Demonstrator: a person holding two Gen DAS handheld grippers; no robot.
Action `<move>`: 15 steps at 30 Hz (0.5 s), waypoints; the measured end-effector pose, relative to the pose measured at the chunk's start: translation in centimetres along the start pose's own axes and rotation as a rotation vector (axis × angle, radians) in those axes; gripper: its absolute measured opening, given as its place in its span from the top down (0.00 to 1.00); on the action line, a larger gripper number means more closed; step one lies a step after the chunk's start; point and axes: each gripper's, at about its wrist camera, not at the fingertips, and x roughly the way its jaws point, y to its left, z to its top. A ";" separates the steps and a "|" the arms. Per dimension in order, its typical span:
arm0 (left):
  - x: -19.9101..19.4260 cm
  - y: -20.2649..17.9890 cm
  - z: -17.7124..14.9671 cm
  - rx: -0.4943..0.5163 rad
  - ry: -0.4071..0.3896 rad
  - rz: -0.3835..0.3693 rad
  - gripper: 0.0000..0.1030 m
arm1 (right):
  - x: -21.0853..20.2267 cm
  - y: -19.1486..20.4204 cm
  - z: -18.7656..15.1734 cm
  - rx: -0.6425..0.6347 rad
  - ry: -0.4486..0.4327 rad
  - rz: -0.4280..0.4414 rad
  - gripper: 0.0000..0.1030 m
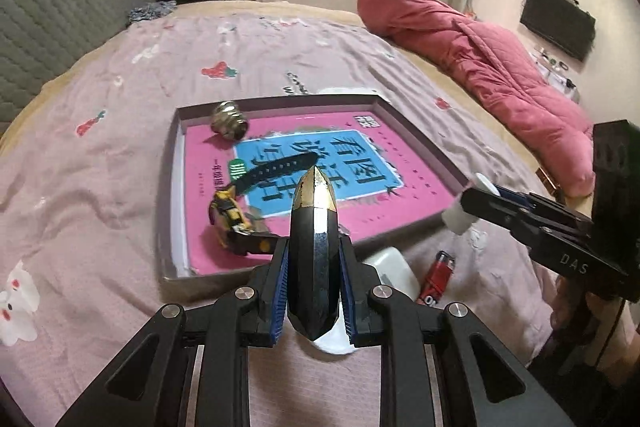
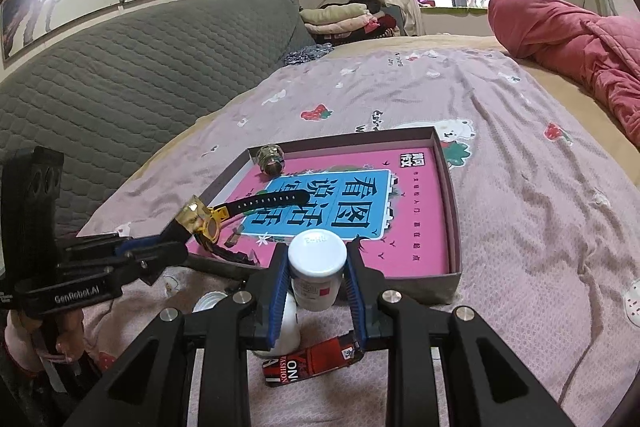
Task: Organize rigid objects
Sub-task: 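Lift the black case with the left tool toward the tray while the right tool holds the jar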
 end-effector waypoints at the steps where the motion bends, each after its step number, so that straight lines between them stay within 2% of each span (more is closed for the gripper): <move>1: 0.0 0.1 0.0 -0.004 -0.003 0.003 0.78 | 0.0 0.0 0.0 0.002 -0.001 -0.001 0.73; 7: -0.3 1.3 0.5 -0.027 -0.022 0.016 0.78 | -0.1 -0.4 0.1 0.007 -0.004 -0.013 0.73; 15: -0.3 3.7 0.7 -0.086 -0.023 0.074 0.78 | 0.1 -0.6 0.1 0.017 -0.001 -0.019 0.73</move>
